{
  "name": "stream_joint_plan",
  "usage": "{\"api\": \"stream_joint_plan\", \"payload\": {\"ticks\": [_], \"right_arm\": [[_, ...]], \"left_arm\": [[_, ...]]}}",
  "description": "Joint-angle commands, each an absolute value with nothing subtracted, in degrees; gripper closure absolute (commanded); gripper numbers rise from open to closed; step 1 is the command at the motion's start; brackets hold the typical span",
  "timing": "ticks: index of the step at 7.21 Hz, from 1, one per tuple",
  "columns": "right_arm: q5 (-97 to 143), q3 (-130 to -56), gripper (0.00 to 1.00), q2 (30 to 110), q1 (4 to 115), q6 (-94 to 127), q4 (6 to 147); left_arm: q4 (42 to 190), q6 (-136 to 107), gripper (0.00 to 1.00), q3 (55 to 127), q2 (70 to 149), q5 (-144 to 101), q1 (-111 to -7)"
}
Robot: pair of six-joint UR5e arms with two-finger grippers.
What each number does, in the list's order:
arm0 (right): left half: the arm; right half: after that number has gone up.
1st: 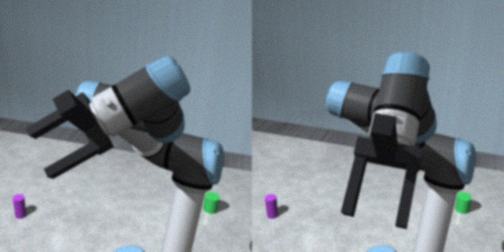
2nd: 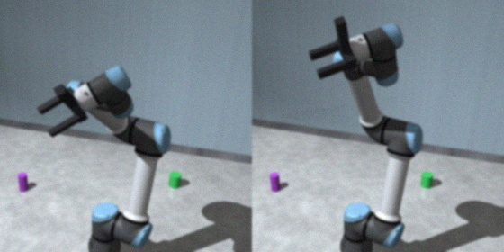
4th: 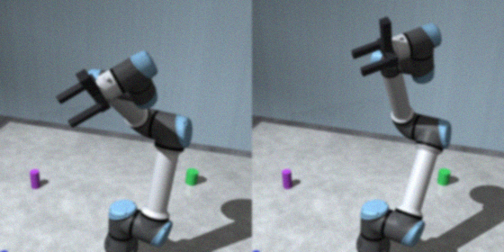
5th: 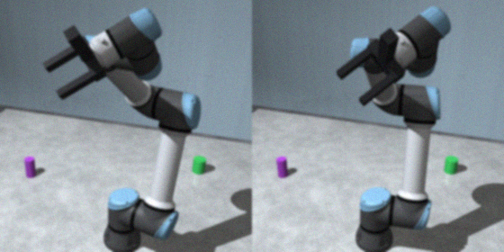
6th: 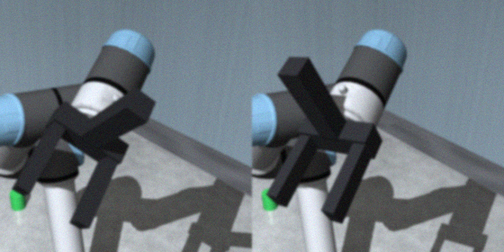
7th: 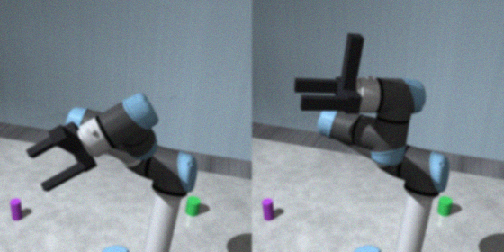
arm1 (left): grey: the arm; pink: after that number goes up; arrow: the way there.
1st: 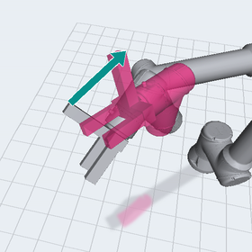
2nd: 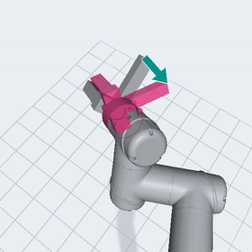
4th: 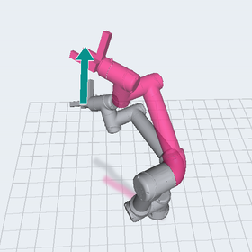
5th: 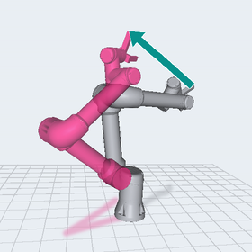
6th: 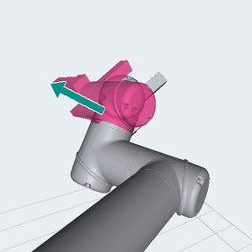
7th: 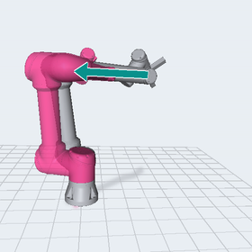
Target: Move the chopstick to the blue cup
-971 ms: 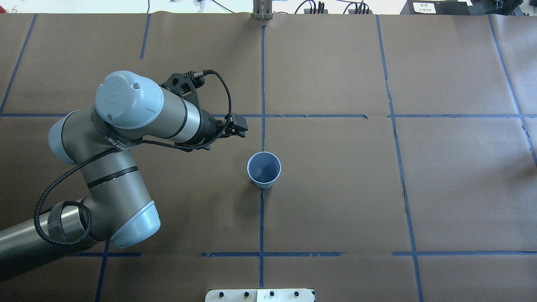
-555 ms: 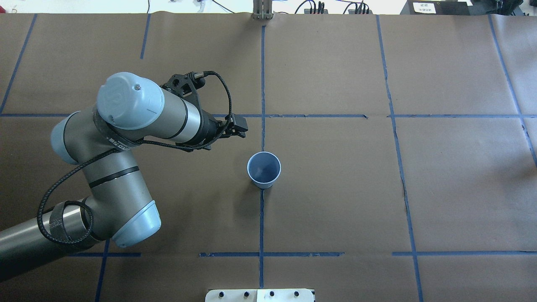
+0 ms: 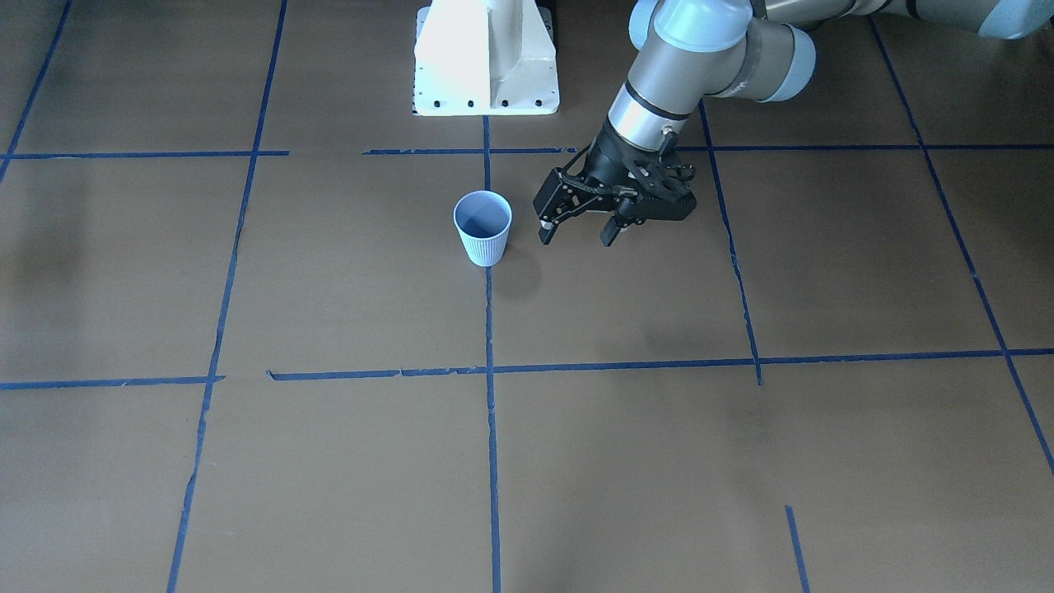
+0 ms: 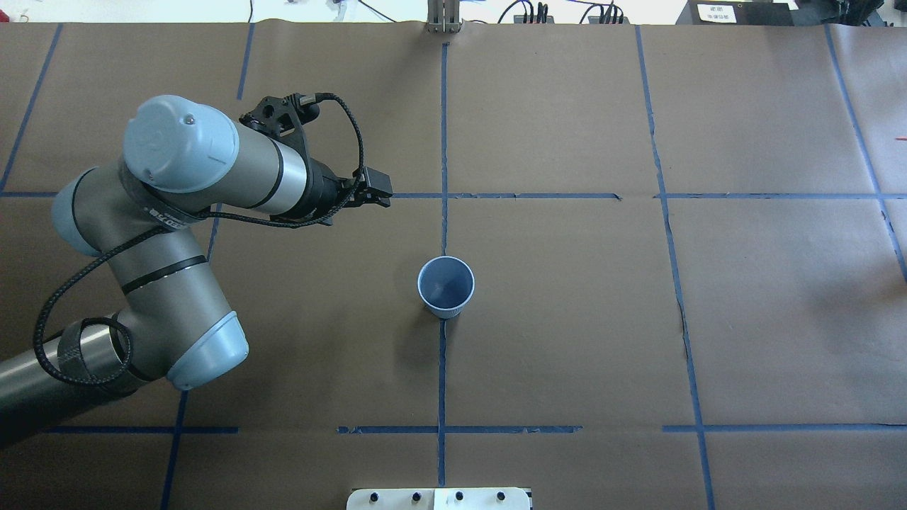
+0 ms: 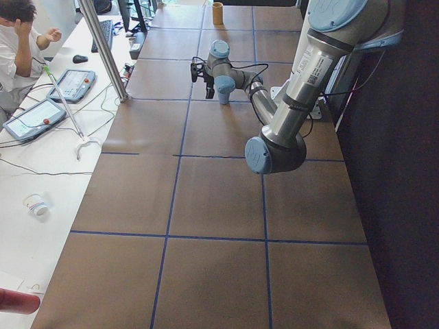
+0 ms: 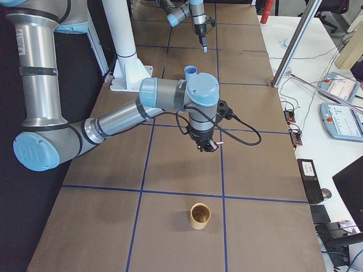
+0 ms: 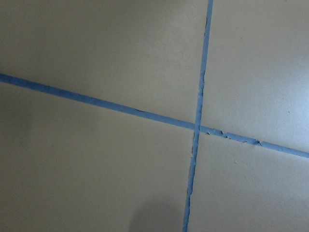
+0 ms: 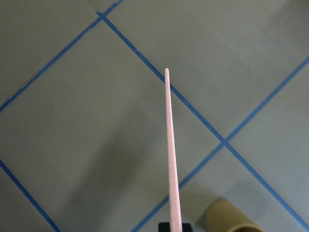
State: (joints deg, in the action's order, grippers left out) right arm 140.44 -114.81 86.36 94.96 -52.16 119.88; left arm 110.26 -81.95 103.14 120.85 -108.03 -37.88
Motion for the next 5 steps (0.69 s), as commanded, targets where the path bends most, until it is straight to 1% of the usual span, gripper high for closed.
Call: {"api": "stream_joint_plan", "payload": {"ticks": [1, 2, 4, 5], "right_arm": [[142.04, -119.33, 0.99, 81.50, 82.24, -42.07, 119.71], [141.94, -122.31, 0.99, 79.91, 75.91, -33.83, 119.62], [140.46, -122.96, 0.99, 71.06, 67.02, -18.20, 119.62], [138.45, -124.70, 0.99, 67.71, 61.84, -8.80, 119.62]], "left_arm": [[110.39, -76.67, 0.00, 101.44, 118.93, -108.19, -41.38], [110.65, -75.94, 0.00, 99.34, 119.00, -108.28, -42.27], [111.18, -73.32, 0.00, 98.53, 118.83, -108.28, -43.24], [110.92, -70.43, 0.00, 97.74, 118.65, -108.46, -44.90]]}}
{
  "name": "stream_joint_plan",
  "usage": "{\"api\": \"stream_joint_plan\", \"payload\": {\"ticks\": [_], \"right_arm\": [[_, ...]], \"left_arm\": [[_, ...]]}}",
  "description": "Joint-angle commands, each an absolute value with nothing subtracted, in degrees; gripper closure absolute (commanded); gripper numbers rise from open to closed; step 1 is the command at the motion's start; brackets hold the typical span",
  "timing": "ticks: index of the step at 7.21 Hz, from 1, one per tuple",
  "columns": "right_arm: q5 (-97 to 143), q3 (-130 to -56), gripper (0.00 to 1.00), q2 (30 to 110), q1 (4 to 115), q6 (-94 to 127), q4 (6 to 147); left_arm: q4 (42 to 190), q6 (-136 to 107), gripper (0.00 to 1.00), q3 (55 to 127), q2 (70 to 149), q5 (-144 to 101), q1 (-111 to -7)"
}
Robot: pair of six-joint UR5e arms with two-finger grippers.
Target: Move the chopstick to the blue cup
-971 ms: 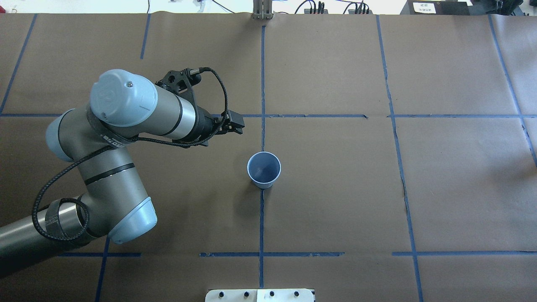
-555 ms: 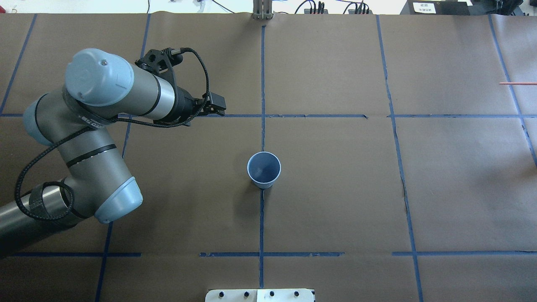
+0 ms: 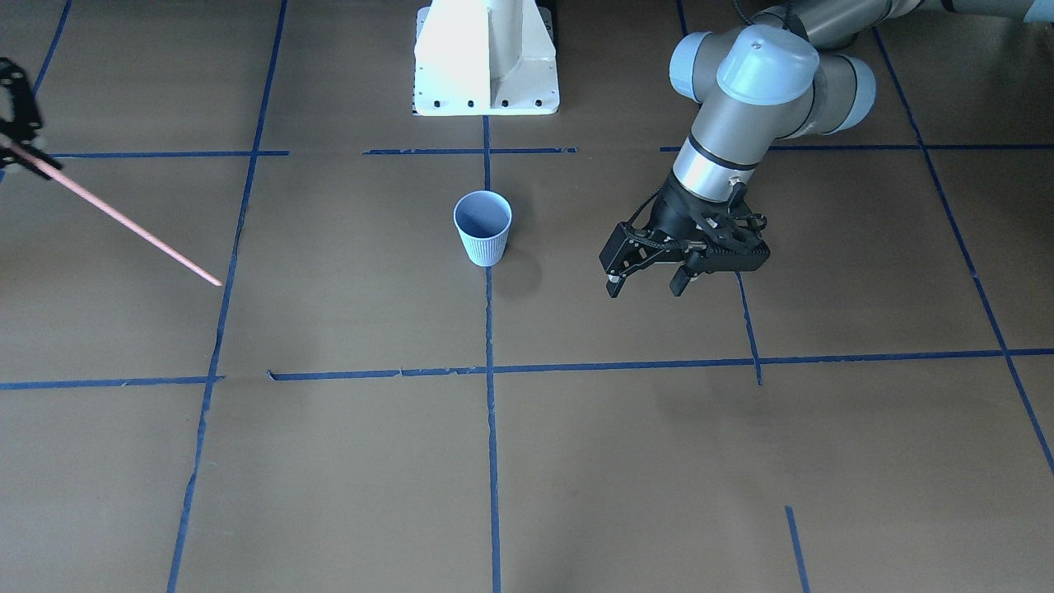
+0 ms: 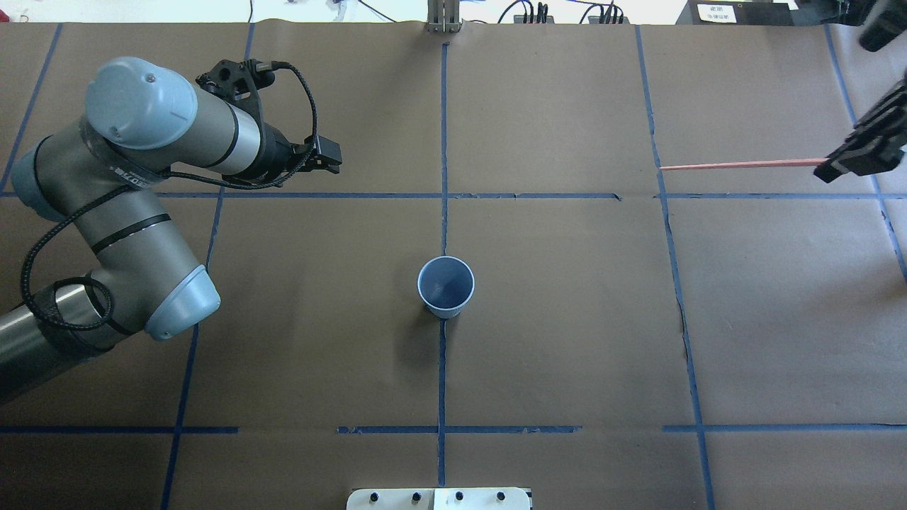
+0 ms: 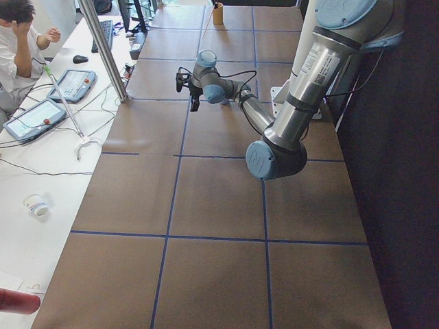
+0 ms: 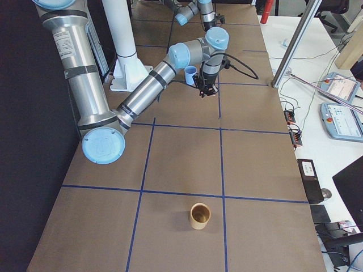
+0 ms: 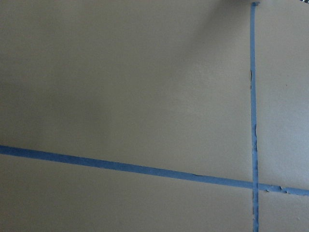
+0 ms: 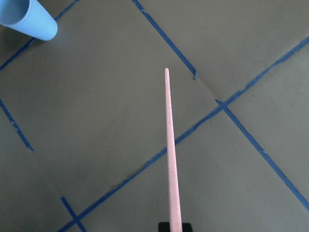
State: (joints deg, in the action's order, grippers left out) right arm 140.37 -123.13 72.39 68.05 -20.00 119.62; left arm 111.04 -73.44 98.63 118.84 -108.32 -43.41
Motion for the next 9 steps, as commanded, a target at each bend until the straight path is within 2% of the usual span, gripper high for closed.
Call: {"api": "stream_joint_plan", "payload": {"ticks": [1, 5, 9], "right_arm": [[136.51, -124.72, 0.99, 62.98, 56.74, 0.43, 119.71], [124.31, -123.49, 0.99, 53.45, 38.79, 21.43, 119.62], [122.18, -120.86, 0.99, 50.71, 34.99, 23.20, 119.62]], "left_arm": [[111.09, -67.27, 0.00, 97.21, 117.43, -110.46, -46.91], [110.92, -61.27, 0.00, 97.12, 114.35, -116.10, -50.62], [111.18, -61.43, 0.00, 96.59, 114.17, -116.02, -50.28]]}}
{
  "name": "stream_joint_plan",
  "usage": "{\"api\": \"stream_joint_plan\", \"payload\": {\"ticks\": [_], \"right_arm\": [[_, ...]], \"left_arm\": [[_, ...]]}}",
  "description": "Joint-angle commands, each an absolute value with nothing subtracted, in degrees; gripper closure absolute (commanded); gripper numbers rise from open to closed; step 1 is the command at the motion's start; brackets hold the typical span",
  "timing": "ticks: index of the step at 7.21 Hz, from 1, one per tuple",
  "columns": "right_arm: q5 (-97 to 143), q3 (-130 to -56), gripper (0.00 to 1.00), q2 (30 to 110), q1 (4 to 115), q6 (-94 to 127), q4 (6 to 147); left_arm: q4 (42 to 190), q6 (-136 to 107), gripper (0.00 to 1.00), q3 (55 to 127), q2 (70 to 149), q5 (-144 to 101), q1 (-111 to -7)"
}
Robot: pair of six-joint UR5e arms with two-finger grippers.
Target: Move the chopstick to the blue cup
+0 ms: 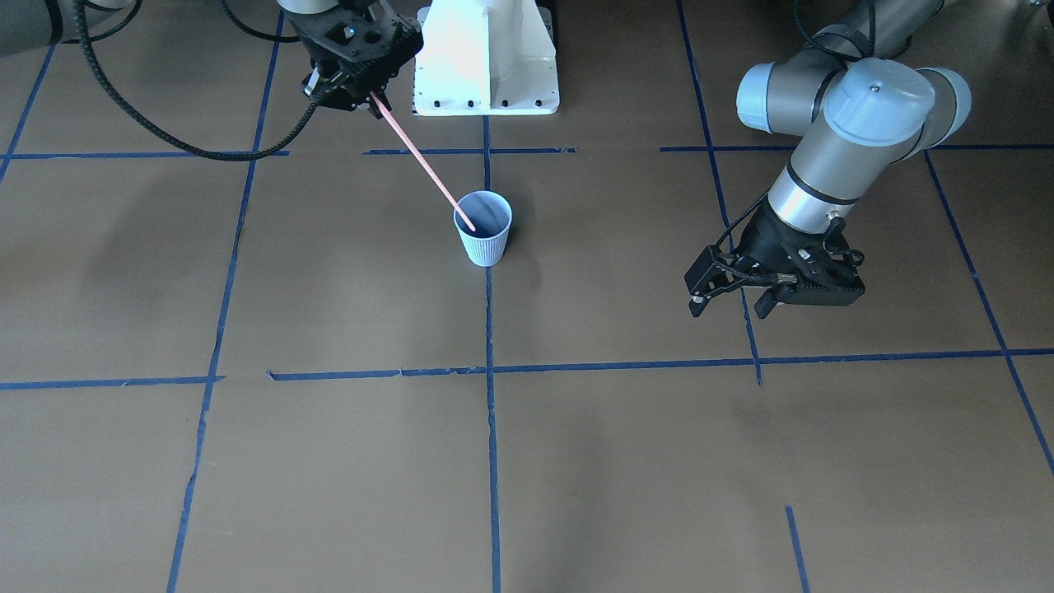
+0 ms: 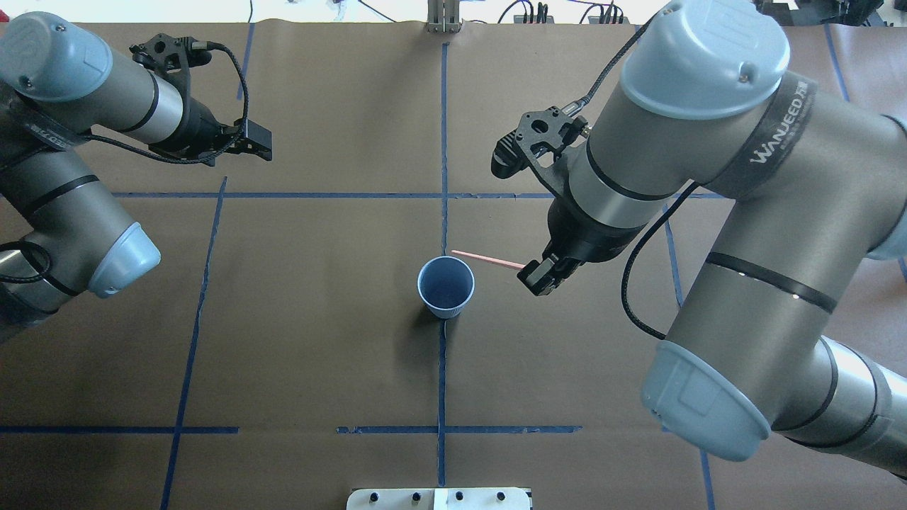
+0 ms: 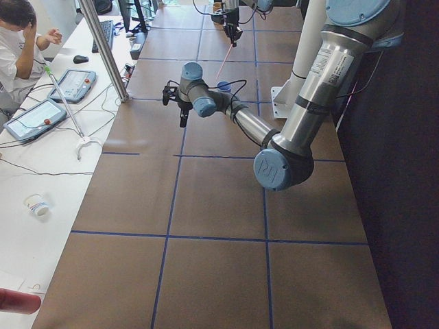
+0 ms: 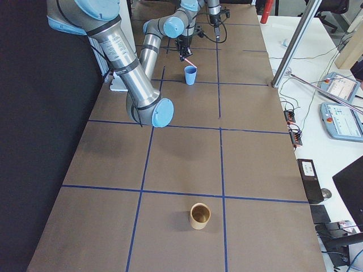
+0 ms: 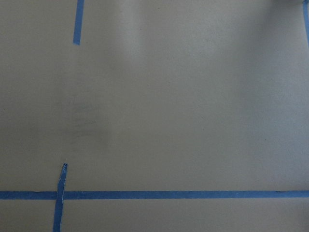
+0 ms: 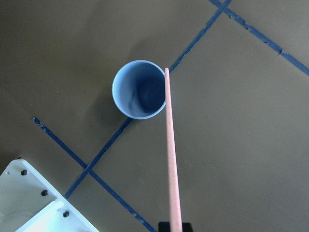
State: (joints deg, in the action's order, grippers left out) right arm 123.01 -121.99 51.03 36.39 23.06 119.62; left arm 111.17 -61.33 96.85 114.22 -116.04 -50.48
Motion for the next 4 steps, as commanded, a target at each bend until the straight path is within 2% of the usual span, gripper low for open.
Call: {"api": "stream_joint_plan", "payload": {"ticks": [1, 3, 4], "right_arm": [[121.91, -119.81, 0.99, 49.84, 34.11, 23.20, 119.53], [121.90, -114.90, 0.95, 47.99, 33.31, 23.20, 116.31], [121.73, -113.05, 0.83, 48.34, 32.18, 23.20, 113.84]], "left_arm": [[111.18, -61.52, 0.00, 96.59, 114.17, -116.02, -50.27], [111.27, -61.52, 0.00, 96.50, 114.17, -116.01, -50.27], [111.27, -61.61, 0.00, 96.50, 114.17, -116.02, -50.27]]}}
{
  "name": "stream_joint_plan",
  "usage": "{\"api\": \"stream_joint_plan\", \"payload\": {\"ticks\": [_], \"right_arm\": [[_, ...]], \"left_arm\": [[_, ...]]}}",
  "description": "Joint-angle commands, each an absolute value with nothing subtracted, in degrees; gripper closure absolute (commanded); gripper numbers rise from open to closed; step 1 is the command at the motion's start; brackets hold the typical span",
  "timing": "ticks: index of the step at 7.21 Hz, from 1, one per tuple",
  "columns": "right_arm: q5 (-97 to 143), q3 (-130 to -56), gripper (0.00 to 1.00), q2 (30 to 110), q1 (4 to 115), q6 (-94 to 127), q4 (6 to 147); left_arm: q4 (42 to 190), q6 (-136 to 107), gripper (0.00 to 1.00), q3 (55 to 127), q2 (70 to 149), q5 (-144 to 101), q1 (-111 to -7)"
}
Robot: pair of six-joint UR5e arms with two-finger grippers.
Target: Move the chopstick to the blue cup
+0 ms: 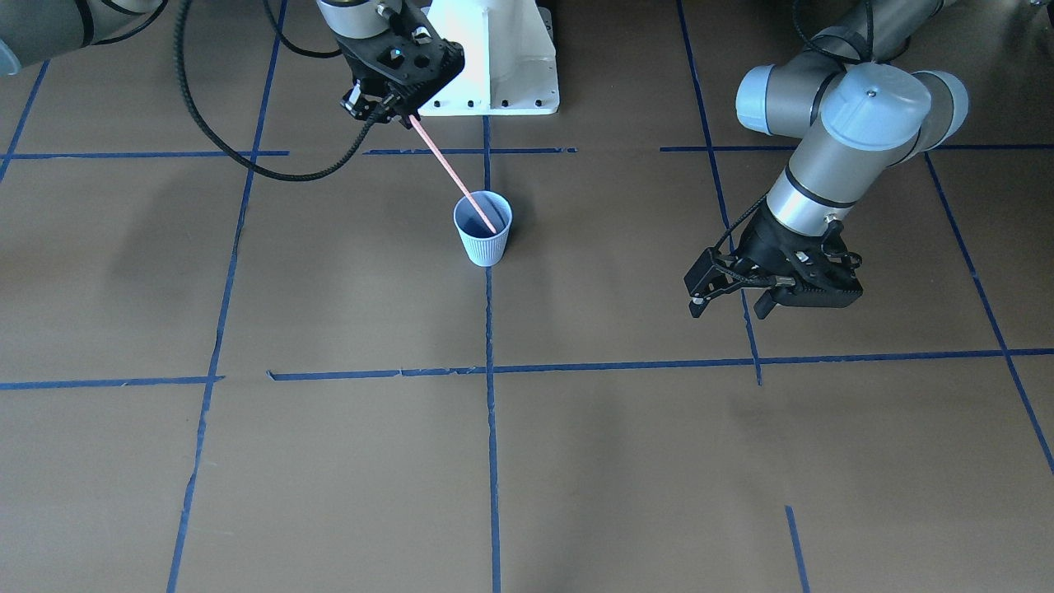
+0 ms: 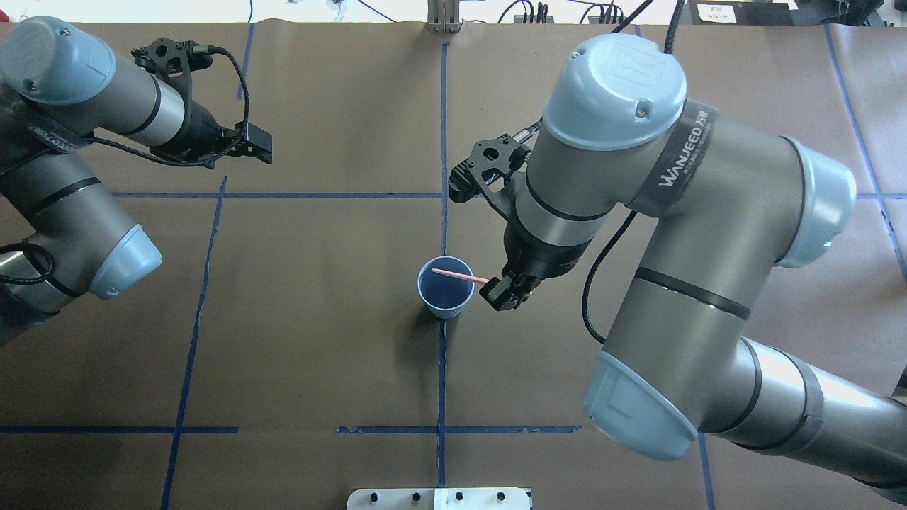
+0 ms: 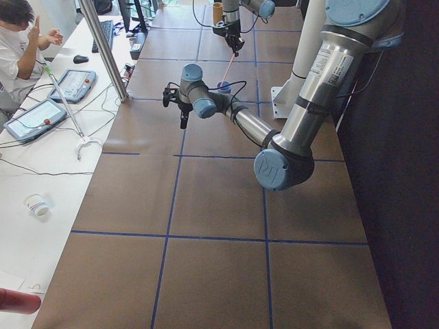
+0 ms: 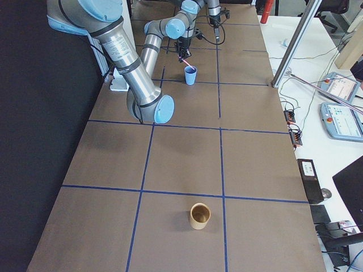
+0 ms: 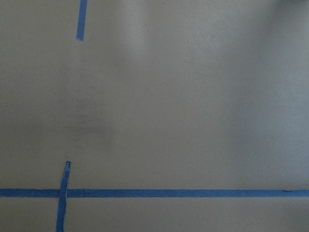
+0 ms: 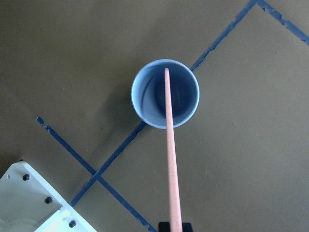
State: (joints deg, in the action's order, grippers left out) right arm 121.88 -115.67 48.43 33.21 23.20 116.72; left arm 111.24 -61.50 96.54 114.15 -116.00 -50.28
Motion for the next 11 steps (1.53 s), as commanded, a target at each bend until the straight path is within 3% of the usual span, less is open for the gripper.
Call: {"api": "stream_joint_plan", "payload": {"ticks": [1, 2, 3, 6, 8, 11], "right_arm": [[121.73, -112.33, 0.62, 48.34, 32.17, 23.20, 113.73], [121.73, -111.80, 0.37, 48.43, 32.17, 23.20, 113.82], [121.73, -111.80, 0.00, 48.51, 32.17, 23.20, 113.82], [121.99, -112.41, 0.00, 49.82, 34.70, 23.12, 113.73], [123.30, -121.24, 0.00, 59.62, 44.50, 23.29, 113.64], [127.67, -120.08, 0.00, 74.49, 65.75, 22.59, 113.82]], "left_arm": [[111.27, -61.79, 0.00, 96.59, 114.17, -116.02, -50.27], [111.27, -62.22, 0.00, 96.77, 114.34, -116.02, -50.27], [111.27, -62.40, 0.00, 97.03, 114.43, -115.93, -50.27], [111.18, -61.97, 0.00, 97.38, 114.26, -116.19, -50.62], [110.83, -53.93, 0.00, 97.73, 110.41, -117.59, -53.42], [110.30, -32.15, 0.00, 97.04, 102.24, -124.43, -64.99]]}}
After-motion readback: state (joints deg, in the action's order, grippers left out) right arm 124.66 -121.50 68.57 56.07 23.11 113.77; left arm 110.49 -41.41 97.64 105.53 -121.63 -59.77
